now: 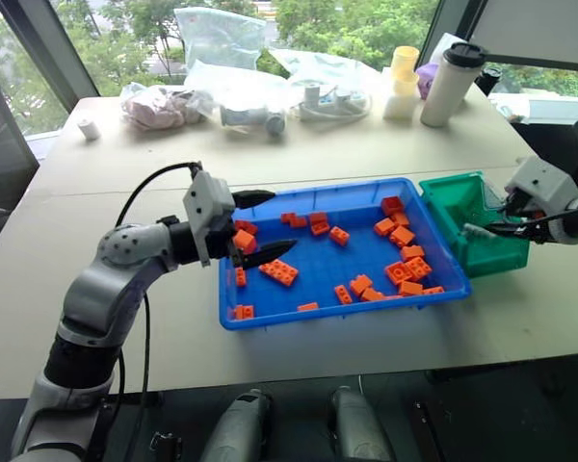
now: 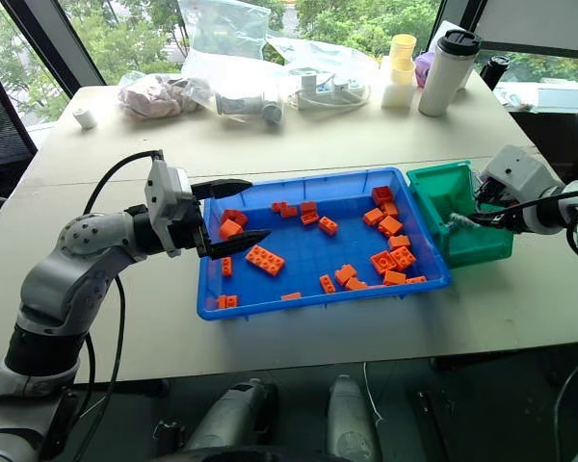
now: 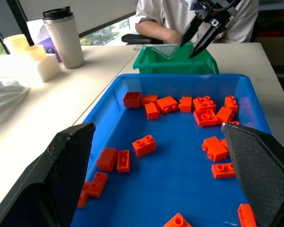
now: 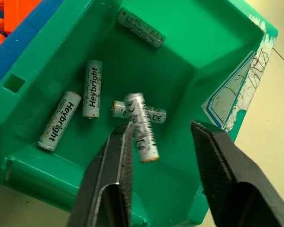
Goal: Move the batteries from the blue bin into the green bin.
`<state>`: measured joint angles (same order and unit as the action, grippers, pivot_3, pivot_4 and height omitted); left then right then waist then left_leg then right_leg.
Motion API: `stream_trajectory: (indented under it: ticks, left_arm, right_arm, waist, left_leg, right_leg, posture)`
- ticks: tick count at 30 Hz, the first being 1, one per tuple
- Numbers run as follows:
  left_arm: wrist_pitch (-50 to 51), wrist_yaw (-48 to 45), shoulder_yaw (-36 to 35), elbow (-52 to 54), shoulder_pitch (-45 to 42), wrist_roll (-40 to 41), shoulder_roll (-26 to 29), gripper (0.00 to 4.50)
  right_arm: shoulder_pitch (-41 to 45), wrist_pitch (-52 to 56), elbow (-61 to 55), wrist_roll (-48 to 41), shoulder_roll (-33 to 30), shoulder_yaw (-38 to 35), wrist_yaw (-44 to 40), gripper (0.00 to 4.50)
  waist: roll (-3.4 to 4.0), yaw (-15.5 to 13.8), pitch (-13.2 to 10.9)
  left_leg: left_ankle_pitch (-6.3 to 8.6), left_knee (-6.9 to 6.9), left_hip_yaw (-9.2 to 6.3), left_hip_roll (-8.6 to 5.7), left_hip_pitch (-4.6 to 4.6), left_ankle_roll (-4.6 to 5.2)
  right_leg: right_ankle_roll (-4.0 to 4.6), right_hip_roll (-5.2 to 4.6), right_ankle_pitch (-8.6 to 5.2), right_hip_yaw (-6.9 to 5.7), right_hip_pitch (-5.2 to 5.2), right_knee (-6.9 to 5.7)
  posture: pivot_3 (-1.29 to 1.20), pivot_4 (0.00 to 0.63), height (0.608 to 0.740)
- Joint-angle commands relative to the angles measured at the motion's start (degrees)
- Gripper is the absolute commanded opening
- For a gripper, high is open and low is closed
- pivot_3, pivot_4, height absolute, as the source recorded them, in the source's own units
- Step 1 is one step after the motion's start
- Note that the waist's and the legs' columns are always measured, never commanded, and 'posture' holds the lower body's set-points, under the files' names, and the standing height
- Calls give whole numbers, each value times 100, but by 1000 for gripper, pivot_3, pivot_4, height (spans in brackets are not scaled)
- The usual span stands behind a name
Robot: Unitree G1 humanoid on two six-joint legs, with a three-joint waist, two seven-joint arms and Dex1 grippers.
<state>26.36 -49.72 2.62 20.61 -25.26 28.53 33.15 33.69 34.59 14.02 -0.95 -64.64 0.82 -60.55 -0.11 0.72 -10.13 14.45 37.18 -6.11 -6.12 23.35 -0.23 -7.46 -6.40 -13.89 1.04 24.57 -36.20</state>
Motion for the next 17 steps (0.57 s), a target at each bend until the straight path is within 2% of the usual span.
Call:
stream_trajectory:
  ticks: [1, 2, 6, 11, 17]
  left_arm:
    - [-77, -59, -107, 54, -90, 35, 48, 4500]
    - [-72, -69, -112, 53, -88, 28, 63, 4500]
    - [-32, -83, -158, 89, -47, 55, 125, 4500]
    - [120, -150, -284, 160, 0, 172, 317, 4500]
    - [248, -151, -414, 249, 36, 286, 455, 4500]
  right_arm:
    - [113, -3, -115, -67, -49, -283, 157, 4088]
    - [137, -13, -163, -82, -82, -311, 175, 4464]
    - [193, 129, -634, -427, -155, -528, -43, 4464]
    - [-359, 336, -2333, -1333, -180, -854, -741, 4464]
    - [-596, 541, -2977, -1599, -55, -824, -546, 4464]
  waist:
    - [0, -9, 0]
    - [0, -11, 0]
    - [0, -25, 0]
    - [1, -13, -1]
    - [-1, -41, -2]
  left_leg:
    - [0, 1, 0, -1, 0, 0]
    - [0, 1, 1, -2, 0, 0]
    - [0, 2, 0, -3, 2, 0]
    - [2, -1, -4, 2, 1, 4]
    - [13, 7, -6, -4, 2, 22]
  right_leg:
    - [0, -1, 0, 0, 0, 0]
    - [0, -2, 0, 0, 0, 0]
    - [0, -3, 0, 0, -1, 1]
    - [0, 1, 0, -1, 0, 1]
    - [-1, -5, 0, -4, -5, 2]
  posture:
    - [0, 150, 740]
    - [0, 150, 740]
    - [0, 150, 740]
    - [0, 150, 740]
    - [0, 150, 740]
